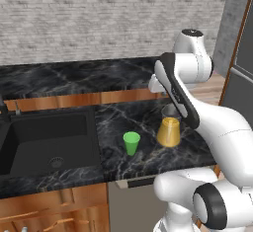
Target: Place the pitcher and cup on the dining counter for serving.
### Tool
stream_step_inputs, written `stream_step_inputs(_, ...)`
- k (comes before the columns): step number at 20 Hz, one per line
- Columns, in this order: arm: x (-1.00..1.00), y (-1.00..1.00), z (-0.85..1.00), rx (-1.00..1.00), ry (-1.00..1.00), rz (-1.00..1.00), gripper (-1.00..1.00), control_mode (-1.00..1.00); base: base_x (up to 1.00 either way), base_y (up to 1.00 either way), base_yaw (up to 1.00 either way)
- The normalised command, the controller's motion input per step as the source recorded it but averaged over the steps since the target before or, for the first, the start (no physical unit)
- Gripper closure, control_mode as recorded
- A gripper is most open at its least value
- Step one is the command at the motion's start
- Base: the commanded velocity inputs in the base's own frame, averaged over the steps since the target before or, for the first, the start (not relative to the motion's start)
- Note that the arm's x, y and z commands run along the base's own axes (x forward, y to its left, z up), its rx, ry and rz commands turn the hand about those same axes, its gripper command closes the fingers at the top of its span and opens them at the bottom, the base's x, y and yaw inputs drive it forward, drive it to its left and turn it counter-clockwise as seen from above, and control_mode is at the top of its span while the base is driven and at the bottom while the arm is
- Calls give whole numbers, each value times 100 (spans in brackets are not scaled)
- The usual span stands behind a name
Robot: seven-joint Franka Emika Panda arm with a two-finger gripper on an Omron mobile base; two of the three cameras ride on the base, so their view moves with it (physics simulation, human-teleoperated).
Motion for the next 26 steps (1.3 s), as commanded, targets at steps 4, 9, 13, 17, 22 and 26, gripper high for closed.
stream_step_inputs(4,-1,2,0,0,0,0,-100,-100,0,0,0)
stream_step_inputs(9,-52,0,-27,0,0,-10,-100,-100,0,0,0)
stream_step_inputs(13,-48,-6,-45,3,3,-29,-100,-100,0,0,0)
stream_step_inputs(17,-14,-21,-60,1,9,-44,-100,-100,0,0,0)
stream_step_inputs(22,1,-24,-64,4,10,-47,-100,-100,0,0,0)
stream_step_inputs(26,16,-17,-48,6,4,-40,-100,-100,0,0,0)
